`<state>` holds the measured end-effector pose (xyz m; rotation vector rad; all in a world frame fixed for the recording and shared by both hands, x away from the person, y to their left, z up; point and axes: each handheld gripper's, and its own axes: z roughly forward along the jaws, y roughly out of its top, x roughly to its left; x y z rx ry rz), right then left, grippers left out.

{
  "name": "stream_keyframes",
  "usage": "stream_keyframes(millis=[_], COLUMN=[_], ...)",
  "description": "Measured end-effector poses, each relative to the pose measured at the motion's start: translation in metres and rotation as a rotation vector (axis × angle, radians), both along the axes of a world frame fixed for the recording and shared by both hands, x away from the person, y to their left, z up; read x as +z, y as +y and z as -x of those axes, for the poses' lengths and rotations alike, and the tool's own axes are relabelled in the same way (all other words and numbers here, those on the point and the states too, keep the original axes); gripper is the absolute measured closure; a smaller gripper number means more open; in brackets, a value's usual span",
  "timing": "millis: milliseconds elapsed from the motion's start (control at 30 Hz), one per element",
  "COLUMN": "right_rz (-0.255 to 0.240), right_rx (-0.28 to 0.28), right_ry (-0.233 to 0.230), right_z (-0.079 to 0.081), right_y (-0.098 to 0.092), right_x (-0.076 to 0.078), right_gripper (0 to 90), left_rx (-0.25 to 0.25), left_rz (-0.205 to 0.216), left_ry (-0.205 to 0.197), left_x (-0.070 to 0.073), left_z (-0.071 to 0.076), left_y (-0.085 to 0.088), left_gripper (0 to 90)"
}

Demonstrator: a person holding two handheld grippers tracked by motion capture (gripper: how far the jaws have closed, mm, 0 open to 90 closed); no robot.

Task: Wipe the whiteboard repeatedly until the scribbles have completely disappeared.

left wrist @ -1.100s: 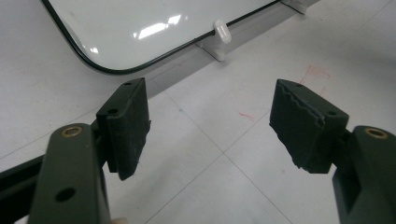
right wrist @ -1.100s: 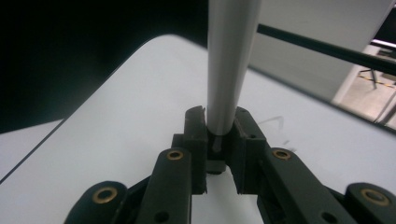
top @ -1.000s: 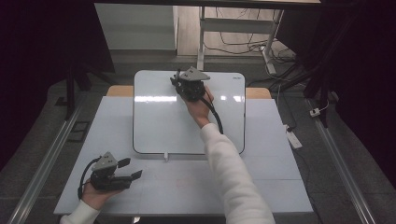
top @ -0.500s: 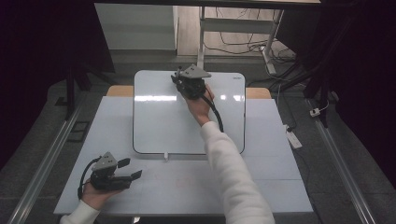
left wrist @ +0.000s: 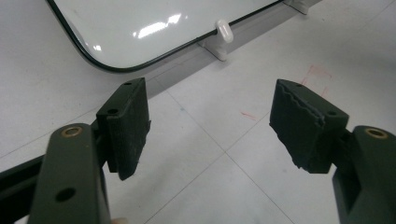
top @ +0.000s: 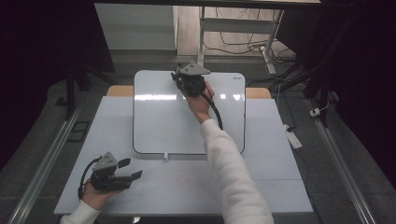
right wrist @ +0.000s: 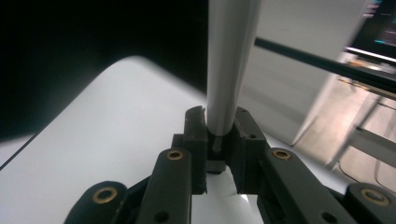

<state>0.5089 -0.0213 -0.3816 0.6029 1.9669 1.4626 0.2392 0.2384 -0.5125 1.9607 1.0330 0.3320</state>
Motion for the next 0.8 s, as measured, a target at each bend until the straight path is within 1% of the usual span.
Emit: stream_keyframes(millis=[67, 100, 167, 233, 333, 367, 433, 467, 567, 600, 633, 700, 733, 767, 800], right_rz=[-0.017, -0.029, -0.015, 0.000, -0.012, -0.008, 0.021, 0.024, -0.019, -0.030, -0.025, 0.003, 0.027, 0.040, 0.020], right_rx=[-0.036, -0.039, -0.035, -0.026, -0.015, -0.004, 0.009, 0.010, -0.039, -0.041, -0.036, 0.007, 0.014, 0.008, 0.005], right_ry=[-0.005, 0.000, -0.007, -0.003, 0.020, 0.026, 0.012, 0.011, 0.010, 0.016, 0.012, 0.011, -0.002, -0.009, -0.002], right_z=[-0.006, -0.006, -0.004, -0.001, 0.005, 0.007, 0.011, 0.011, 0.006, 0.006, 0.006, 0.009, 0.011, 0.011, 0.009], right_y=[-0.007, -0.009, -0.011, -0.013, -0.018, -0.018, -0.017, -0.018, -0.024, -0.024, -0.022, -0.013, -0.009, -0.007, -0.008], right_x=[0.004, 0.004, 0.004, 0.003, -0.003, -0.006, -0.009, -0.008, -0.004, -0.003, -0.004, -0.007, -0.008, -0.008, -0.007], right_gripper=[77.7, 77.7, 77.7, 77.7, 77.8, 77.7, 77.8, 77.7, 77.7, 77.7, 77.7, 77.7, 77.7, 77.7, 77.7], left_rx=[0.004, 0.004, 0.004, 0.000, -0.007, -0.006, -0.006, -0.006, -0.005, -0.005, -0.005, -0.006, -0.004, -0.005, -0.005], left_rz=[0.005, 0.007, 0.005, 0.004, 0.002, 0.002, 0.000, 0.000, 0.000, 0.000, 0.000, 0.000, -0.001, -0.001, -0.002], left_ry=[-0.001, 0.000, 0.003, 0.002, -0.001, 0.000, 0.000, 0.000, -0.002, -0.002, -0.001, 0.002, 0.003, 0.003, 0.001], left_x=[0.000, 0.000, -0.001, -0.001, 0.000, 0.000, 0.000, 0.000, 0.000, 0.000, 0.000, 0.000, -0.001, -0.001, 0.000], left_z=[0.000, 0.000, -0.001, -0.001, 0.000, 0.000, 0.000, 0.000, 0.000, 0.000, 0.000, -0.001, -0.001, -0.001, -0.001], left_y=[0.001, 0.002, 0.002, 0.002, 0.000, 0.000, -0.001, -0.001, -0.001, -0.001, -0.001, -0.001, -0.001, -0.001, -0.001], left_gripper=[29.1, 29.1, 29.1, 29.1, 29.2, 29.1, 29.1, 29.1, 29.1, 29.1, 29.1, 29.1, 29.2, 29.1, 29.1])
